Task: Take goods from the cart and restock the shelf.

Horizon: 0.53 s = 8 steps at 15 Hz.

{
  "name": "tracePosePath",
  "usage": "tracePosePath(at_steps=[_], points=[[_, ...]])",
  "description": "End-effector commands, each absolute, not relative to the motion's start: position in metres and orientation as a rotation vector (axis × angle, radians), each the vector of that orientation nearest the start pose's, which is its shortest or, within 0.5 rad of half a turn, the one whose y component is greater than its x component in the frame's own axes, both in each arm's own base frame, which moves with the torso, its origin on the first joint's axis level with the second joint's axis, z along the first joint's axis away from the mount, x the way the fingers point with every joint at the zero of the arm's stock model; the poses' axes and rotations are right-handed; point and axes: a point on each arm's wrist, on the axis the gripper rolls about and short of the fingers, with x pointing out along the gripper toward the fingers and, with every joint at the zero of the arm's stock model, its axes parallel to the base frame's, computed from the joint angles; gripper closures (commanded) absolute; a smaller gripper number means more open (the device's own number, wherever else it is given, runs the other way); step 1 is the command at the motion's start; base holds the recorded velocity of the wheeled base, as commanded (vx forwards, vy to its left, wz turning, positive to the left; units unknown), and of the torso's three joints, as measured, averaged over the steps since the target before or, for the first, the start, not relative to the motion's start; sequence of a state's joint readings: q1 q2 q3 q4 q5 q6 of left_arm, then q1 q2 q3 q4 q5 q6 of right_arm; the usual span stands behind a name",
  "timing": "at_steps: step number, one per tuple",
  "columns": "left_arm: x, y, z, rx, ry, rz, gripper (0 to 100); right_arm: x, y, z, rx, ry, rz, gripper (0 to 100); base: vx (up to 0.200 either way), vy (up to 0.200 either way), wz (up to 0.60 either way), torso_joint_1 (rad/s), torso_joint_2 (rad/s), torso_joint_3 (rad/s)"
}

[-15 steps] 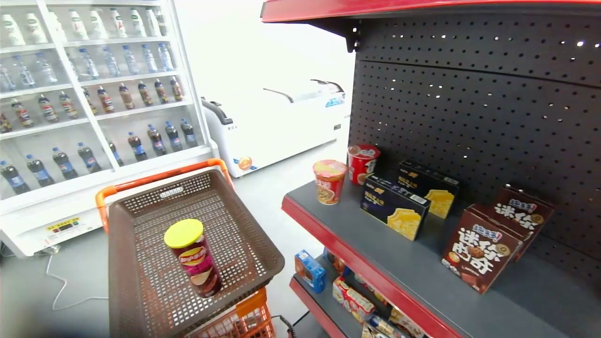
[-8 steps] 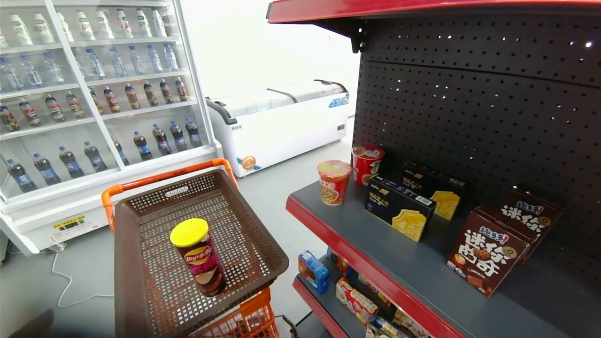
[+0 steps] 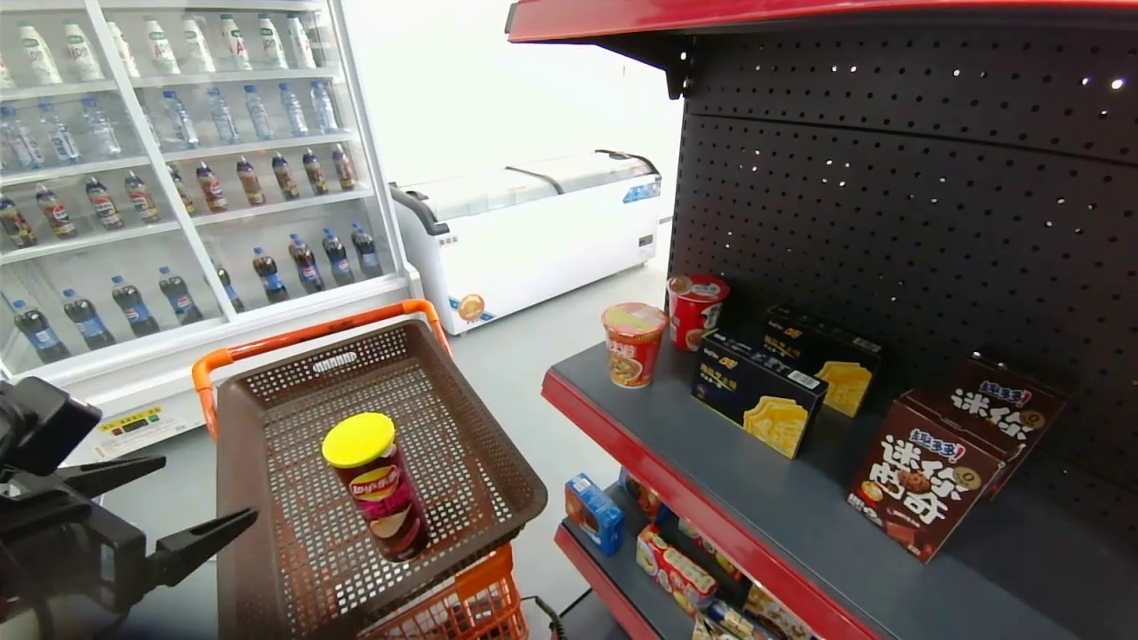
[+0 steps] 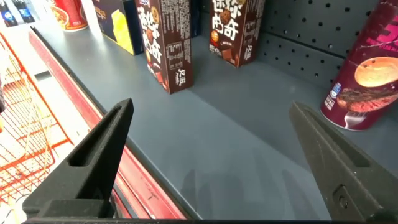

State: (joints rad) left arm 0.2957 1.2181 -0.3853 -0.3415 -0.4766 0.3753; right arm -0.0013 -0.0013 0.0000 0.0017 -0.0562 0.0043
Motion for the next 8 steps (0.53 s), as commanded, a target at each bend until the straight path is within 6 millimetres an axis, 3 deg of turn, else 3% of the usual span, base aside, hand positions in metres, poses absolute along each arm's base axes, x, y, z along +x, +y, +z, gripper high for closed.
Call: tracePosePath(at_steps=[1, 3, 8], points=[[0.171, 0.040, 0.099, 0.113, 0.589, -0.317, 0, -0.023, -0.001, 0.075, 0.005, 0.001, -0.058, 0, 0.000, 0.000, 0.00, 0.000, 0.00, 0.000], [0.179, 0.040, 0.086, 0.108, 0.596, -0.339, 0, -0.023, -0.001, 0.075, 0.005, 0.001, -0.057, 0, 0.000, 0.000, 0.00, 0.000, 0.00, 0.000], [0.225, 0.049, 0.063, 0.100, 0.614, -0.368, 0, -0.023, -0.001, 0.075, 0.005, 0.001, -0.057, 0, 0.000, 0.000, 0.00, 0.000, 0.00, 0.000]])
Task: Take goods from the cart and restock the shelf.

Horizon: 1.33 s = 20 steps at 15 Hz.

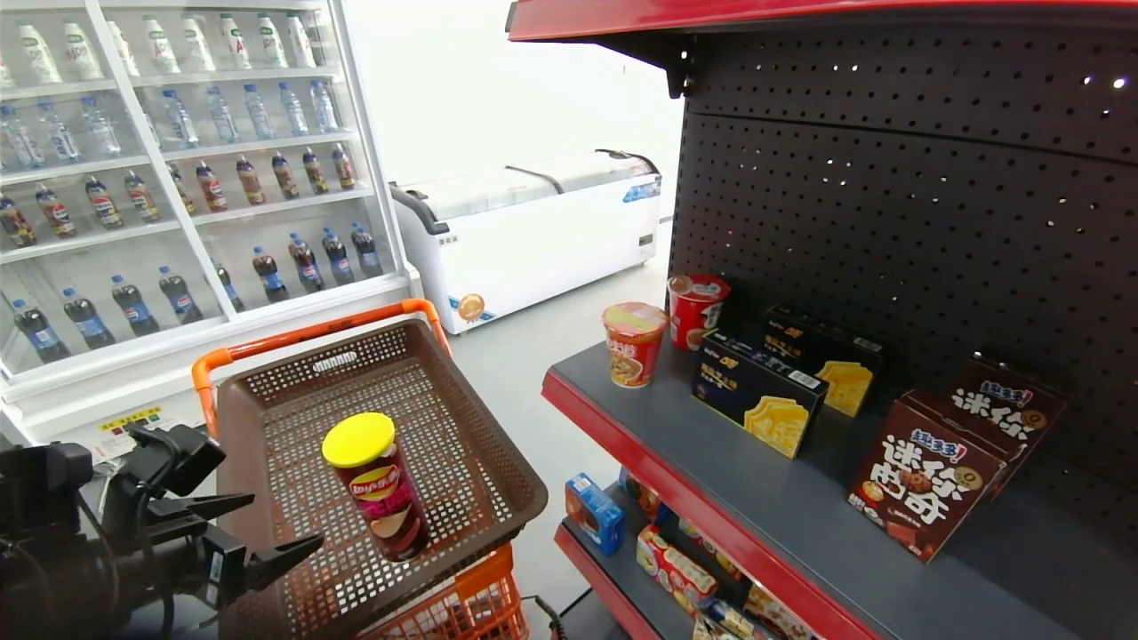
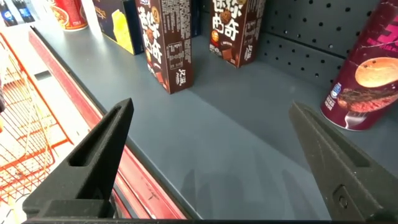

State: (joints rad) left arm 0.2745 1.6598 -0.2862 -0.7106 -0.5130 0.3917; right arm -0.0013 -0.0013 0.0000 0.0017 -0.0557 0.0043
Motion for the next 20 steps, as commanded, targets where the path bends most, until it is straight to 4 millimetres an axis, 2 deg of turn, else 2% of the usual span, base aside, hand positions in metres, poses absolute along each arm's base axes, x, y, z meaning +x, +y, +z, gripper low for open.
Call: tracePosePath(at_steps=[1, 7, 8, 14, 20], points=[[0.234, 0.046, 0.059, 0.104, 0.622, -0.391, 0, -0.023, -0.001, 0.075, 0.005, 0.001, -0.057, 0, 0.000, 0.000, 0.00, 0.000, 0.00, 0.000], [0.280, 0.035, 0.041, 0.133, 0.591, -0.453, 0, -0.023, -0.001, 0.075, 0.005, 0.001, -0.057, 0, 0.000, 0.000, 0.00, 0.000, 0.00, 0.000], [0.293, 0.032, 0.035, 0.136, 0.590, -0.469, 0, -0.023, -0.001, 0.075, 0.005, 0.001, -0.058, 0, 0.000, 0.000, 0.00, 0.000, 0.00, 0.000], [0.323, 0.009, 0.023, 0.201, 0.582, -0.504, 0, -0.023, -0.001, 0.075, 0.005, 0.001, -0.057, 0, 0.000, 0.000, 0.00, 0.000, 0.00, 0.000], [0.333, -0.003, 0.016, 0.221, 0.560, -0.535, 0, -0.023, -0.001, 0.075, 0.005, 0.001, -0.058, 0, 0.000, 0.000, 0.00, 0.000, 0.00, 0.000]])
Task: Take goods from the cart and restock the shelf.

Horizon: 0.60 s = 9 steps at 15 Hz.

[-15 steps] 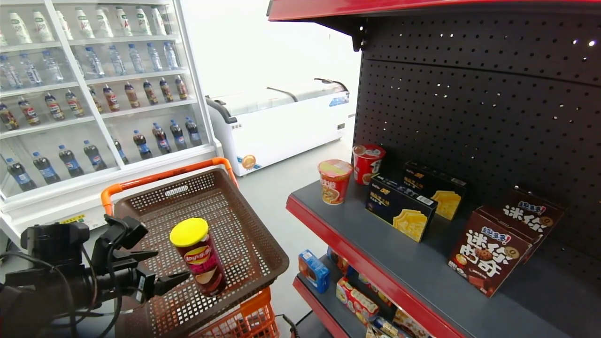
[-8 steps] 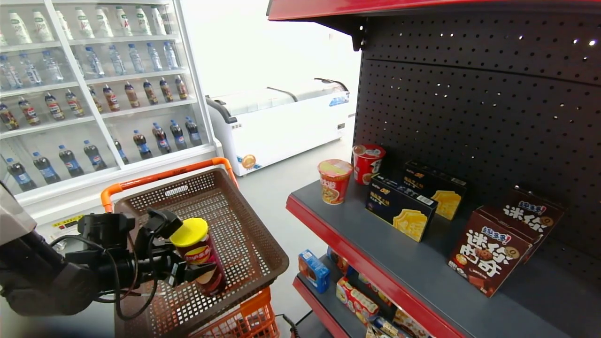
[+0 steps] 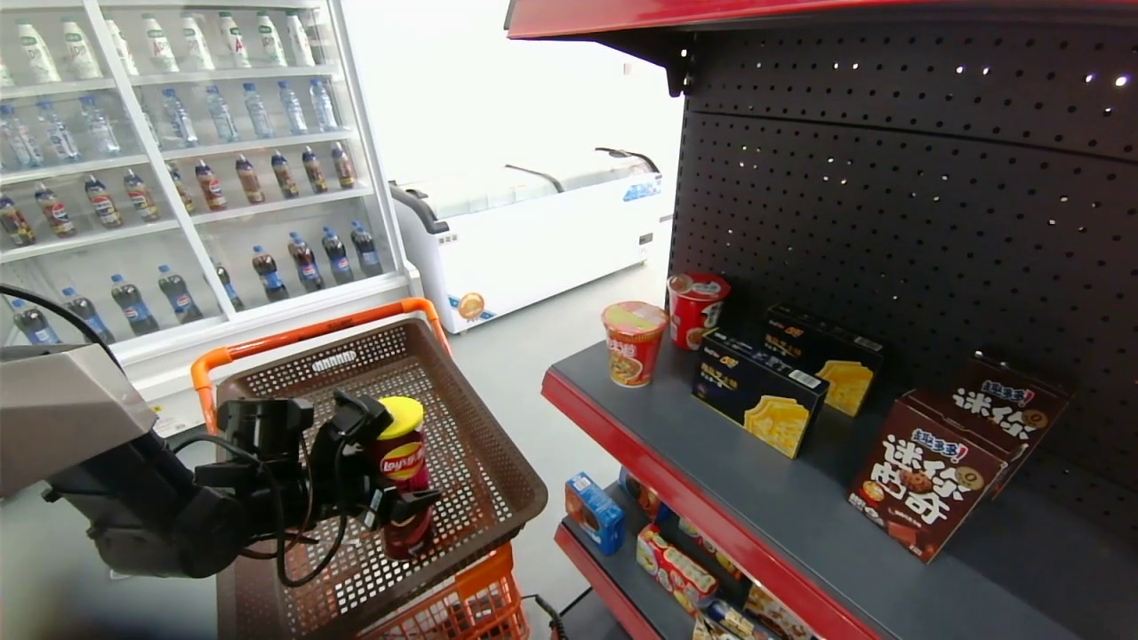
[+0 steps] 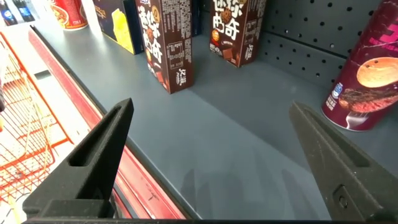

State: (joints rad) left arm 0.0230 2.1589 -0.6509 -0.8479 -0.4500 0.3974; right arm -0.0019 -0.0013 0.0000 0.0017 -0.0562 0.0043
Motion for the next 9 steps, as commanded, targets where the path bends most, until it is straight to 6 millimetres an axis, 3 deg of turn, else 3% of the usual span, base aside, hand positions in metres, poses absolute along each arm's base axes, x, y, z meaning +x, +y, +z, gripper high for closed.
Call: tracePosePath(at_steps=[1, 5, 9], points=[[0.336, -0.004, 0.018, 0.225, 0.547, -0.534, 100, -0.023, -0.001, 0.075, 0.005, 0.001, -0.058, 0, 0.000, 0.000, 0.00, 0.000, 0.00, 0.000], [0.341, -0.008, 0.020, 0.252, 0.551, -0.476, 100, -0.023, -0.001, 0.075, 0.005, 0.001, -0.058, 0, 0.000, 0.000, 0.00, 0.000, 0.00, 0.000], [0.334, -0.015, 0.047, 0.232, 0.488, -0.385, 100, -0.023, -0.001, 0.075, 0.005, 0.001, -0.057, 0, 0.000, 0.000, 0.00, 0.000, 0.00, 0.000]])
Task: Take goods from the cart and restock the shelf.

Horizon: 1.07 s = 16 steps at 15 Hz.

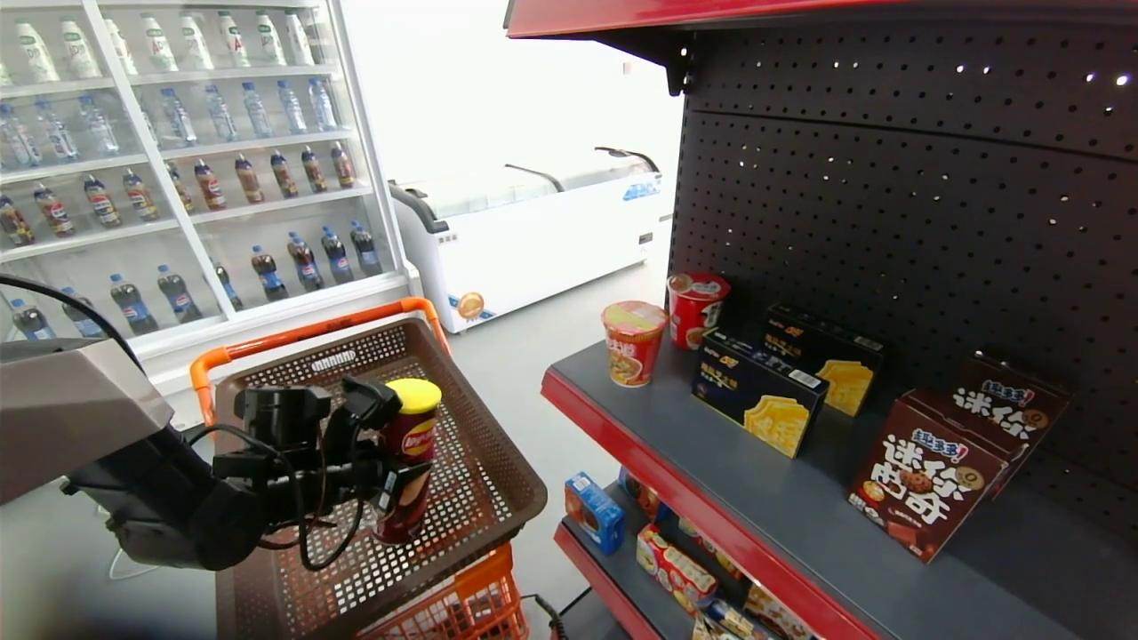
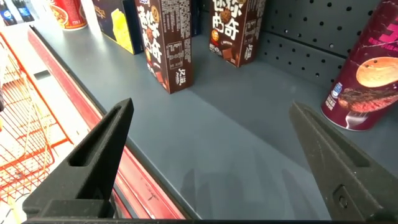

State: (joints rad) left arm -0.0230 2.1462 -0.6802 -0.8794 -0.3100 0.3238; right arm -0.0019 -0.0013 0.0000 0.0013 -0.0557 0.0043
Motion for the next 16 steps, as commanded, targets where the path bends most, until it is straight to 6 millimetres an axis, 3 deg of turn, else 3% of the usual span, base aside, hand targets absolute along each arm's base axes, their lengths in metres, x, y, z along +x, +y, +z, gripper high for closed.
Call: tracePosePath(at_steps=[1, 3, 4, 6, 7, 8, 11, 12, 14, 16], points=[[0.329, -0.015, 0.061, 0.234, 0.453, -0.383, 100, -0.023, -0.001, 0.075, 0.005, 0.001, -0.058, 0, 0.000, 0.000, 0.00, 0.000, 0.00, 0.000], [0.312, -0.016, 0.113, 0.195, 0.308, -0.366, 100, -0.023, -0.001, 0.075, 0.005, 0.001, -0.058, 0, 0.000, 0.000, 0.00, 0.000, 0.00, 0.000], [0.295, -0.017, 0.149, 0.147, 0.204, -0.342, 100, -0.023, -0.001, 0.075, 0.005, 0.001, -0.058, 0, 0.000, 0.000, 0.00, 0.000, 0.00, 0.000], [0.257, -0.017, 0.184, 0.115, 0.149, -0.317, 100, -0.023, -0.001, 0.075, 0.005, 0.001, -0.057, 0, 0.000, 0.000, 0.00, 0.000, 0.00, 0.000], [0.257, -0.017, 0.184, 0.115, 0.149, -0.317, 100, -0.023, -0.001, 0.075, 0.005, 0.001, -0.057, 0, 0.000, 0.000, 0.00, 0.000, 0.00, 0.000], [0.196, -0.014, 0.198, 0.110, 0.146, -0.251, 100, -0.023, -0.001, 0.075, 0.005, 0.001, -0.057, 0, 0.000, 0.000, 0.00, 0.000, 0.00, 0.000], [0.112, -0.011, 0.202, 0.067, 0.082, -0.245, 100, -0.023, -0.001, 0.075, 0.005, 0.001, -0.057, 0, 0.000, 0.000, 0.00, 0.000, 0.00, 0.000], [0.104, -0.010, 0.203, 0.043, 0.059, -0.245, 100, -0.023, -0.001, 0.075, 0.005, 0.001, -0.057, 0, 0.000, 0.000, 0.00, 0.000, 0.00, 0.000], [0.066, -0.009, 0.203, -0.010, -0.056, -0.266, 100, -0.023, -0.001, 0.075, 0.005, 0.001, -0.058, 0, 0.000, 0.000, 0.00, 0.000, 0.00, 0.000], [0.035, -0.006, 0.180, 0.037, -0.114, -0.251, 100, -0.023, -0.001, 0.075, 0.005, 0.001, -0.058, 0, 0.000, 0.000, 0.00, 0.000, 0.00, 0.000]])
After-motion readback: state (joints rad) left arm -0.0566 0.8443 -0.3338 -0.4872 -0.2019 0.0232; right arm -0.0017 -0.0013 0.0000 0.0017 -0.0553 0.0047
